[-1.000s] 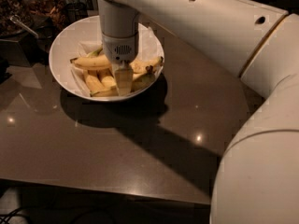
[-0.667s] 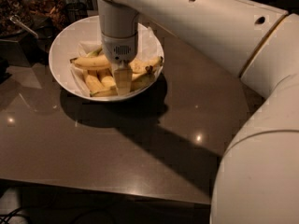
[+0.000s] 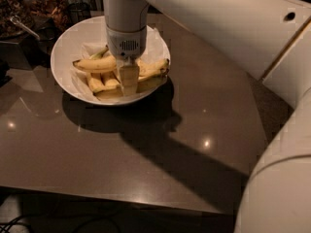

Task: Pick banana from white bowl

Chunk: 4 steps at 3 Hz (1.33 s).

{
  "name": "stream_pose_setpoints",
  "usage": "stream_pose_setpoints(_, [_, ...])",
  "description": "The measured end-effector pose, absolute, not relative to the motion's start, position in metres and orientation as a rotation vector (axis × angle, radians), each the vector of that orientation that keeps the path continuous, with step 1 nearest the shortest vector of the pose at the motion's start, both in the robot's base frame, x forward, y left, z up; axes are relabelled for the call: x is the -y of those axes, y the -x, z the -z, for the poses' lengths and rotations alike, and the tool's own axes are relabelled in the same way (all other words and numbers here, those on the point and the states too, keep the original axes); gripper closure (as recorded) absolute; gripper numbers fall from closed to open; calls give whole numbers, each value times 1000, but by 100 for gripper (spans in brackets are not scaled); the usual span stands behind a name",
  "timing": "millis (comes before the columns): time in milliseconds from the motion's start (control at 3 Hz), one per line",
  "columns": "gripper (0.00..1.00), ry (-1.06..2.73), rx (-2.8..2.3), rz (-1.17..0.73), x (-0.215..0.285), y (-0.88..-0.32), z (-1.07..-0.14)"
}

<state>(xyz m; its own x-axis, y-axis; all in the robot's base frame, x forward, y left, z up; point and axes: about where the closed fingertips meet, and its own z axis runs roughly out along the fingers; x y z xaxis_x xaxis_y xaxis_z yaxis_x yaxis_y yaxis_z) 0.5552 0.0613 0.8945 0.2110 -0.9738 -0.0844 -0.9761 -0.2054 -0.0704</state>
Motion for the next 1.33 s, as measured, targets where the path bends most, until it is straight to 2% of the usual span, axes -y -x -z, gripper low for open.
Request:
stream_pose_setpoints(667, [100, 2314, -1866, 16, -55, -537, -942])
stream_pose_setpoints(1333, [100, 2271, -1863, -38, -42, -505, -955])
